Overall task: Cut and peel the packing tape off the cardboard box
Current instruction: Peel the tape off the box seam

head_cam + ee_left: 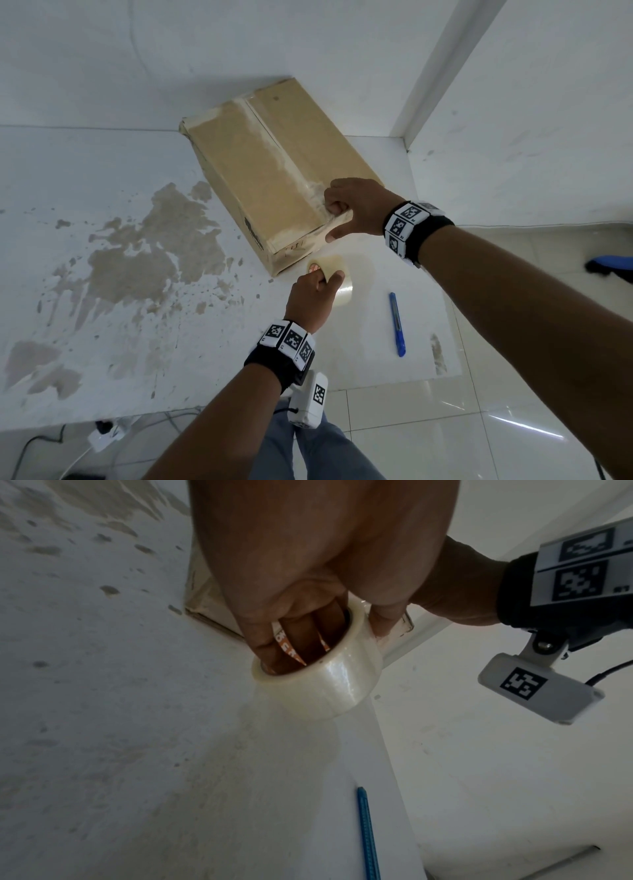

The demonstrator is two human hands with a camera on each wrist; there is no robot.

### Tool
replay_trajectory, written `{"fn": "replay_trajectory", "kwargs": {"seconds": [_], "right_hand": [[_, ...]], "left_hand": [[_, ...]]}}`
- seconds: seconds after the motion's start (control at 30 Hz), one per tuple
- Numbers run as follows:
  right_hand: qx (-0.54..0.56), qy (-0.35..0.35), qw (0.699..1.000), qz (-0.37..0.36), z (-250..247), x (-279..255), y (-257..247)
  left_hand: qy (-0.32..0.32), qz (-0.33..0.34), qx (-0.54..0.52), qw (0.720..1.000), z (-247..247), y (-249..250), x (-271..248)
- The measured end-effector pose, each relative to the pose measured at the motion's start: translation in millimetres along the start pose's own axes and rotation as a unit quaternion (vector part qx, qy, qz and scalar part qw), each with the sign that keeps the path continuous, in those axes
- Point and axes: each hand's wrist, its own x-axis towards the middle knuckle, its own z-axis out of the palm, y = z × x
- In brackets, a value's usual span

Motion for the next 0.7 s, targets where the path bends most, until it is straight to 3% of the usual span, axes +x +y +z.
{"fn": "replay_trajectory", "kwargs": {"seconds": [0.7], "right_hand": [[-0.173,-0.129,0.975,0.046,-14.5,30.2,-17.1]], "left_hand": [[0.003,-0.004,0.012,1.0,6.0,-2.4,4.7]]}}
